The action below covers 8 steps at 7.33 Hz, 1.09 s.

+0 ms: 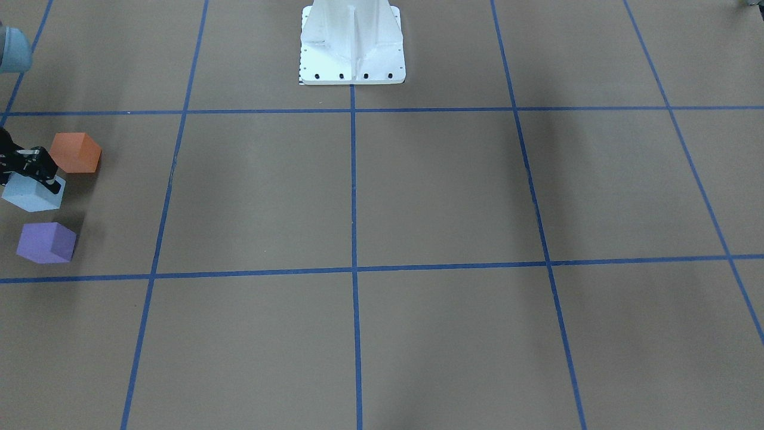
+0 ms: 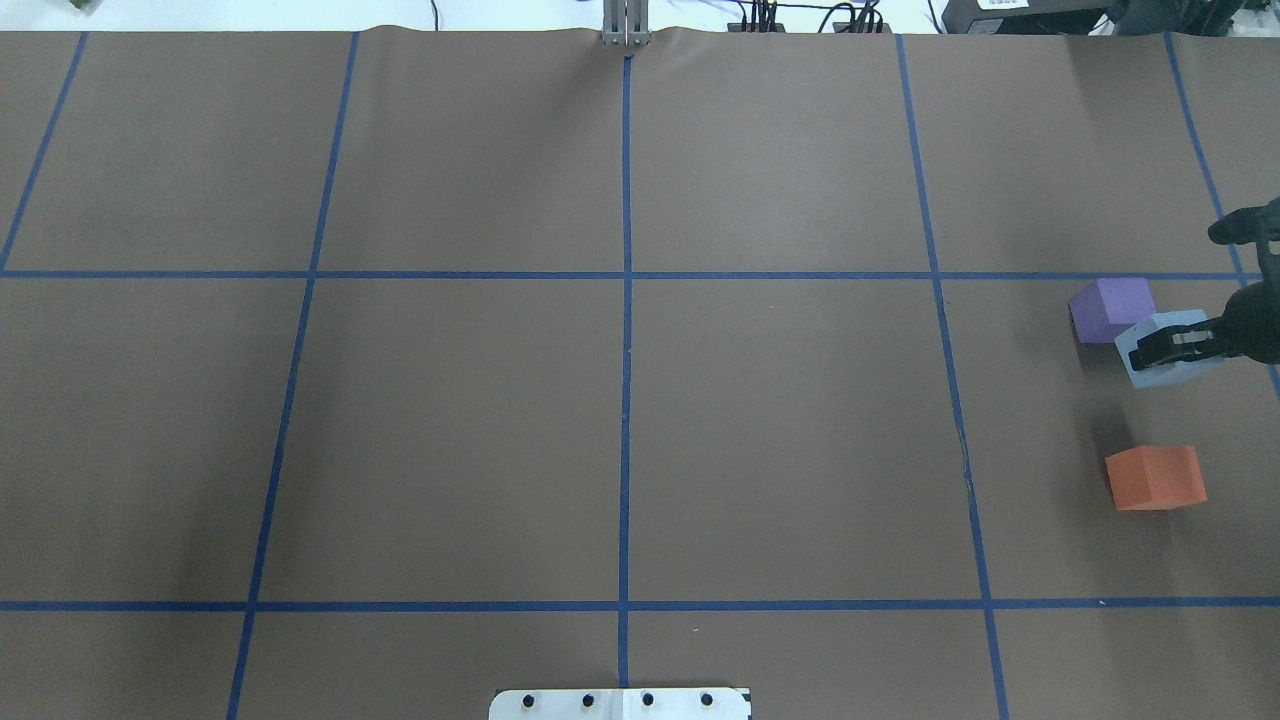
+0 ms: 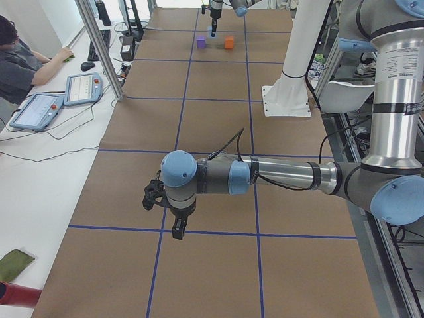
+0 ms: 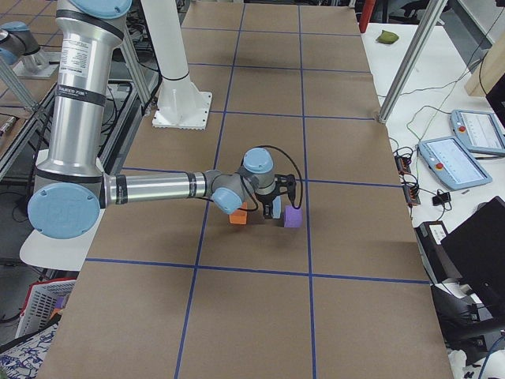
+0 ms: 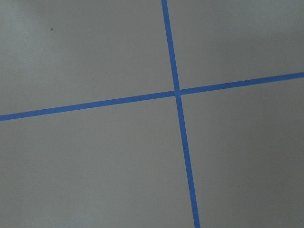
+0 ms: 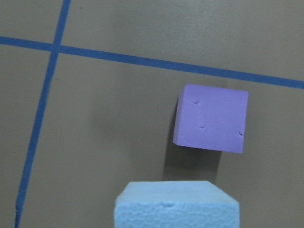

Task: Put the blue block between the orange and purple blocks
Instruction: 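Carry the light blue cube with the right gripper between the purple and orange cubes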

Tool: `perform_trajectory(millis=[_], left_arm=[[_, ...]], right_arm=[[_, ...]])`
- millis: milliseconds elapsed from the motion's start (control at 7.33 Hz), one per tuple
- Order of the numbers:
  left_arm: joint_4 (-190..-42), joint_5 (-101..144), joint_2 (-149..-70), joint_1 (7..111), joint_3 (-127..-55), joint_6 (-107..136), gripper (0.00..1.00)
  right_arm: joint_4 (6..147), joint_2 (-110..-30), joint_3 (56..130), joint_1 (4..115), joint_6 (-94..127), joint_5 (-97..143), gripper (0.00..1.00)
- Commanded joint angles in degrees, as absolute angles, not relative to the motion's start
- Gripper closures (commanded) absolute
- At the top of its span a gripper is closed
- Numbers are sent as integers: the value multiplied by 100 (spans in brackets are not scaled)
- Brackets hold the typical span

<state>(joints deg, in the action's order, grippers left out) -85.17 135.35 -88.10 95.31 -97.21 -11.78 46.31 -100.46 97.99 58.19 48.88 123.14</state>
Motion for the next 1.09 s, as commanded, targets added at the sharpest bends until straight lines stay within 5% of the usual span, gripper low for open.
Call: perform_trajectory(millis=[0, 273, 545, 955], left_arm=[[-8517, 13535, -8815, 9527, -9721, -1178, 0], [-8517, 13535, -8815, 9519, -9721, -1178, 0], [-8517, 13535, -8807, 9519, -9721, -1178, 0], [-8517, 13535, -8807, 9527, -9721, -1178, 0]], right_arm=[[4245, -10055, 9571, 5408, 5464, 11886, 60], [4254, -10081, 9554, 4888, 5651, 11251, 56], [4245, -10134, 9554, 4878, 5564, 11189, 1], [4384, -10177, 9807, 5026, 5109, 11424, 1]])
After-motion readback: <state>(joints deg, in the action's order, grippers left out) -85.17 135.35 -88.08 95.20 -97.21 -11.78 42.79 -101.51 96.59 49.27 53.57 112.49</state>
